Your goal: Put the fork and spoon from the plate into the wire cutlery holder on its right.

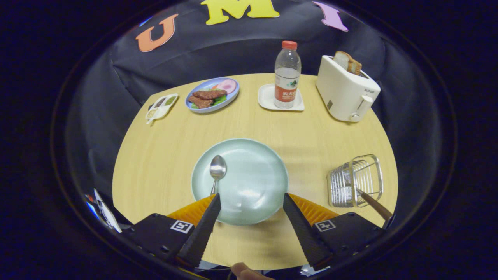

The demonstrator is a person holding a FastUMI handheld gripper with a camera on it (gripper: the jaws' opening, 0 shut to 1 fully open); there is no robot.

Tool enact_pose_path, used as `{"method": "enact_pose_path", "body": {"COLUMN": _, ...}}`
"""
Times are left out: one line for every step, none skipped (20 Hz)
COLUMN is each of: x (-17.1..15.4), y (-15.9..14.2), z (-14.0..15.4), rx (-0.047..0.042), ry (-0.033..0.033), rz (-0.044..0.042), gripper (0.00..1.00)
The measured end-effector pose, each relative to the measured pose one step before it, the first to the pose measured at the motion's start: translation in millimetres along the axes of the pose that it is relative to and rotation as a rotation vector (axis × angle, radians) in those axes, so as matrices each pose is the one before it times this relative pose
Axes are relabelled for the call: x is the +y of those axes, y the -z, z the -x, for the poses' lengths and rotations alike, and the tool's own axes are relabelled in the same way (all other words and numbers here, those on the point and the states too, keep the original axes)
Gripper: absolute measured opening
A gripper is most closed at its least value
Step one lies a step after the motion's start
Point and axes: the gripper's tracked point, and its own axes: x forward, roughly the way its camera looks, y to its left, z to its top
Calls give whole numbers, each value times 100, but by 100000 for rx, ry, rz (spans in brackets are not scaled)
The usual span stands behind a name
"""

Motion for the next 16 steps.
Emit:
{"method": "enact_pose_path", "body": {"x": 611, "y": 132, "z": -460, "rx": -172, "ry": -156, "rz": -53, "gripper": 97}}
{"method": "enact_pose_path", "body": {"x": 575, "y": 123, "z": -474, "rx": 54, "ry": 41, "rz": -826, "gripper": 97}}
{"method": "enact_pose_path", "body": {"x": 636, "y": 254, "z": -429, "rx": 54, "ry": -306, "rz": -1220, "gripper": 97}}
{"method": "enact_pose_path", "body": {"x": 713, "y": 249, "z": -509, "rx": 594, "ry": -1002, "rz": -1210, "gripper": 96}}
{"method": "enact_pose_path", "body": {"x": 486, "y": 477, "z": -655, "rx": 638, "ry": 172, "rz": -786, "gripper": 95}}
{"method": "enact_pose_path", "body": {"x": 181, "y": 391, "z": -574, "rx": 515, "ry": 902, "rz": -371, "gripper": 93}}
{"method": "enact_pose_path", "body": {"x": 267, "y": 419, "z": -524, "rx": 453, "ry": 975, "rz": -220, "gripper": 90}}
{"method": "enact_pose_path", "body": {"x": 370, "y": 375, "z": -652, "rx": 57, "ry": 522, "rz": -217, "gripper": 90}}
{"method": "enact_pose_path", "body": {"x": 606, "y": 432, "z": -627, "rx": -207, "ry": -490, "rz": -292, "gripper": 88}}
{"method": "enact_pose_path", "body": {"x": 262, "y": 430, "z": -614, "rx": 488, "ry": 943, "rz": 302, "gripper": 84}}
{"method": "enact_pose_path", "body": {"x": 47, "y": 288, "z": -425, "rx": 532, "ry": 1544, "rz": 315, "gripper": 80}}
{"method": "enact_pose_path", "body": {"x": -53, "y": 185, "z": -382, "rx": -51, "ry": 2065, "rz": 90, "gripper": 77}}
{"method": "enact_pose_path", "body": {"x": 194, "y": 208, "z": -323, "rx": -156, "ry": 589, "rz": -273, "gripper": 72}}
{"method": "enact_pose_path", "body": {"x": 281, "y": 107, "z": -287, "rx": -226, "ry": -546, "rz": -504, "gripper": 67}}
{"method": "enact_pose_path", "body": {"x": 260, "y": 352, "z": -434, "rx": 368, "ry": -641, "rz": 4, "gripper": 60}}
{"method": "enact_pose_path", "body": {"x": 193, "y": 201, "z": -304, "rx": 751, "ry": -798, "rz": 299, "gripper": 53}}
